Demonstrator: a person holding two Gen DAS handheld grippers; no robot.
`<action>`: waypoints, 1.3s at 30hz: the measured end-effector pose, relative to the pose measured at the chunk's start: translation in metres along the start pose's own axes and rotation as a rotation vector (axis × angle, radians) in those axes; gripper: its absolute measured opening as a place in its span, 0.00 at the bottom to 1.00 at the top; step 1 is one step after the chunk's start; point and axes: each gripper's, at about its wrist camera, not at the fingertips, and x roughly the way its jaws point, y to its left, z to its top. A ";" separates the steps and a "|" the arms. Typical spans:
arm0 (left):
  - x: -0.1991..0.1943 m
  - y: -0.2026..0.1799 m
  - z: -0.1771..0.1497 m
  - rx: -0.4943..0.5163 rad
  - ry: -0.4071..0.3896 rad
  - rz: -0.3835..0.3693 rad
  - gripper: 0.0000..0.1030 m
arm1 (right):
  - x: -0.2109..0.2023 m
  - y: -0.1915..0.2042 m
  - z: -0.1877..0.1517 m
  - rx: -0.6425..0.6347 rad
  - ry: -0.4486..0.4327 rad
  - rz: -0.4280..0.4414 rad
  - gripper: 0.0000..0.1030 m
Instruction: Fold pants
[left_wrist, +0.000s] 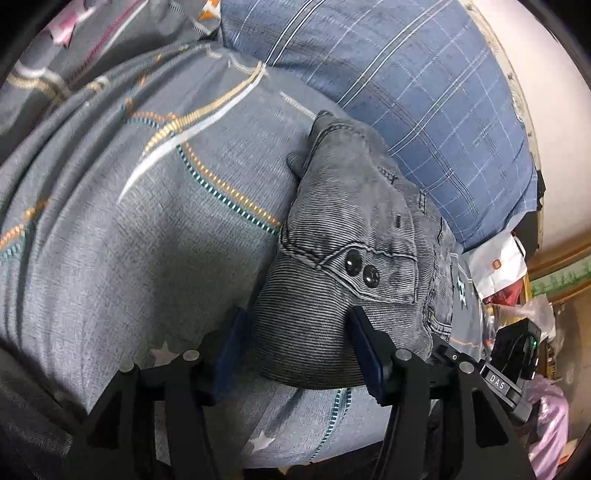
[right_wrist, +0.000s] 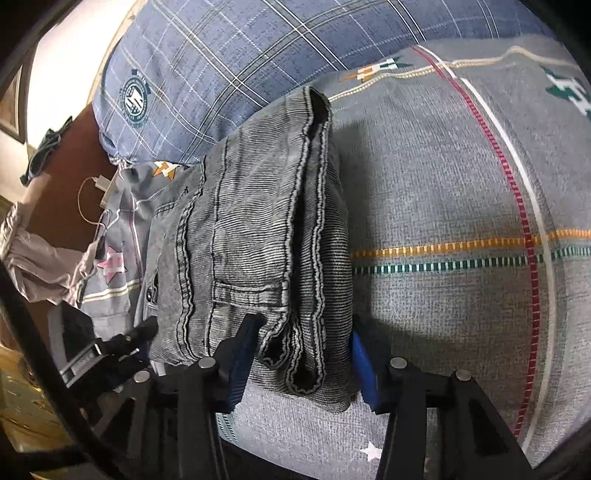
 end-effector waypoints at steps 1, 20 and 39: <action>0.002 0.003 0.001 -0.012 0.009 -0.009 0.57 | -0.001 -0.003 -0.001 0.010 -0.001 0.009 0.51; -0.015 -0.008 -0.020 0.087 -0.021 0.015 0.38 | -0.017 0.004 -0.003 -0.030 -0.028 -0.029 0.28; -0.007 -0.019 -0.020 0.135 -0.053 0.074 0.41 | -0.012 0.000 0.000 -0.010 -0.016 -0.052 0.37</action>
